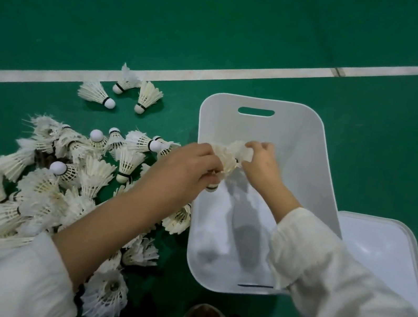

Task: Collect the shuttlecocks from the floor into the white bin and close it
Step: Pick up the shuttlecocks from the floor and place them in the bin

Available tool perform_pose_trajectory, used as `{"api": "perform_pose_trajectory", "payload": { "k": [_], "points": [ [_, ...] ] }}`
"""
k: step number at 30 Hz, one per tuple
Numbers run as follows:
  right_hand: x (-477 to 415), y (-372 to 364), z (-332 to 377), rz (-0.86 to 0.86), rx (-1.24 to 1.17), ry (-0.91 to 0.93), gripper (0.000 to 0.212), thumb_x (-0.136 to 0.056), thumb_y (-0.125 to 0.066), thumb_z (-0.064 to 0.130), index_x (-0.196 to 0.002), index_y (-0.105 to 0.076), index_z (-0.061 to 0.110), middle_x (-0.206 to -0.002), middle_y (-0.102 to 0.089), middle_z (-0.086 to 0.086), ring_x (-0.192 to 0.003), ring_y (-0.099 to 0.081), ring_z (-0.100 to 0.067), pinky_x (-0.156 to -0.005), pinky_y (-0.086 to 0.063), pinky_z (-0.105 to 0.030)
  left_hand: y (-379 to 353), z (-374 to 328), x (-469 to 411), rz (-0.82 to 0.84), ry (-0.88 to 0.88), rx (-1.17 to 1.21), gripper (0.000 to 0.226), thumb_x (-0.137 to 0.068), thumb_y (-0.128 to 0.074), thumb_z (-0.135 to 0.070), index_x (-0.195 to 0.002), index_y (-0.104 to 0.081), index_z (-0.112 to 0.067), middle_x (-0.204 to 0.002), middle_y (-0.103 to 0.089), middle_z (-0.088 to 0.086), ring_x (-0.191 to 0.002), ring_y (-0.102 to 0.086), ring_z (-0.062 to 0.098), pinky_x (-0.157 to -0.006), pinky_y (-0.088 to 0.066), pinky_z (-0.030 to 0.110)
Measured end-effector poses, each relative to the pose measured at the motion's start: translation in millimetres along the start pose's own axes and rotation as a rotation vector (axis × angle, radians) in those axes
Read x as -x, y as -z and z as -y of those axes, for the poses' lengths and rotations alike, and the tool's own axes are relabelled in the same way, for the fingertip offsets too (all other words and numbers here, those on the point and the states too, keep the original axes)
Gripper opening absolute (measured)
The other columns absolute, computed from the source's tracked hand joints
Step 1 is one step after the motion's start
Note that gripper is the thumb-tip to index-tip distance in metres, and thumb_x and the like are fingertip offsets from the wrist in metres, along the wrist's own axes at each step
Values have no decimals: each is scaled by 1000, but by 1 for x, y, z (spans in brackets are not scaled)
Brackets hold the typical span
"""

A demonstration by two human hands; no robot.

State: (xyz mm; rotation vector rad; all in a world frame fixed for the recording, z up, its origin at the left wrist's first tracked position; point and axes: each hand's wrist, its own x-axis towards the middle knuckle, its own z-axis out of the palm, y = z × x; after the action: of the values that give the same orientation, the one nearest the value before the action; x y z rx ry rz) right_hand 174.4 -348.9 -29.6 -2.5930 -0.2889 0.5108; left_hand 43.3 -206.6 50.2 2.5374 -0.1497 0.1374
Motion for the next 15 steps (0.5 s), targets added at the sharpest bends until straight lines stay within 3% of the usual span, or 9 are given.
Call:
{"api": "perform_pose_trajectory", "payload": {
  "k": [2, 4, 7, 10, 12, 15],
  "points": [
    [23, 26, 13, -91, -70, 122, 43, -87, -47, 2, -128, -47, 15, -133, -38, -6, -100, -58, -26, -91, -43, -32, 1, 1, 1, -8, 4, 7, 9, -83, -64, -16, -87, -67, -8, -86, -61, 3, -82, -55, 21, -71, -37, 27],
    [54, 50, 24, -128, -127, 299, 33, -89, -50, 8, -120, -53, 18, -122, -47, 2, -86, -58, -15, -83, -45, -25, 0, 2, 1, -12, 6, 20, 9, -82, -65, -15, -87, -66, -7, -85, -61, 4, -80, -55, 22, -70, -39, 29],
    [97, 67, 31, 55, -169, 520, 25, -90, -57, 19, -114, -57, 21, -117, -47, 10, -79, -56, -7, -70, -46, -14, -3, 0, 0, 4, 0, 31, 8, -81, -65, -11, -87, -65, -7, -85, -61, 5, -80, -54, 22, -70, -41, 33],
    [103, 58, 28, 165, -65, 552, 29, -88, -60, 25, -115, -56, 19, -121, -50, 9, -84, -56, -7, -73, -50, -20, -3, -1, -1, 52, -39, 20, 11, -82, -63, -9, -93, -65, -7, -88, -61, 6, -83, -54, 22, -75, -39, 28],
    [92, 49, 27, 94, 0, 530, 21, -88, -60, 23, -104, -60, 10, -106, -61, 0, -88, -56, -14, -76, -48, -27, 2, -2, 2, 110, -116, -18, 20, -85, -60, -15, -104, -62, -8, -97, -60, 7, -91, -54, 22, -80, -44, 33],
    [69, 34, 19, 27, 134, 418, 20, -88, -59, 18, -92, -60, -1, -92, -61, -11, -88, -54, -25, -70, -37, -30, 24, -1, 10, 252, -265, -164, 38, -89, -53, -27, -125, -48, -17, -124, -52, 3, -110, -50, 18, -91, -42, 27]
  ]
}}
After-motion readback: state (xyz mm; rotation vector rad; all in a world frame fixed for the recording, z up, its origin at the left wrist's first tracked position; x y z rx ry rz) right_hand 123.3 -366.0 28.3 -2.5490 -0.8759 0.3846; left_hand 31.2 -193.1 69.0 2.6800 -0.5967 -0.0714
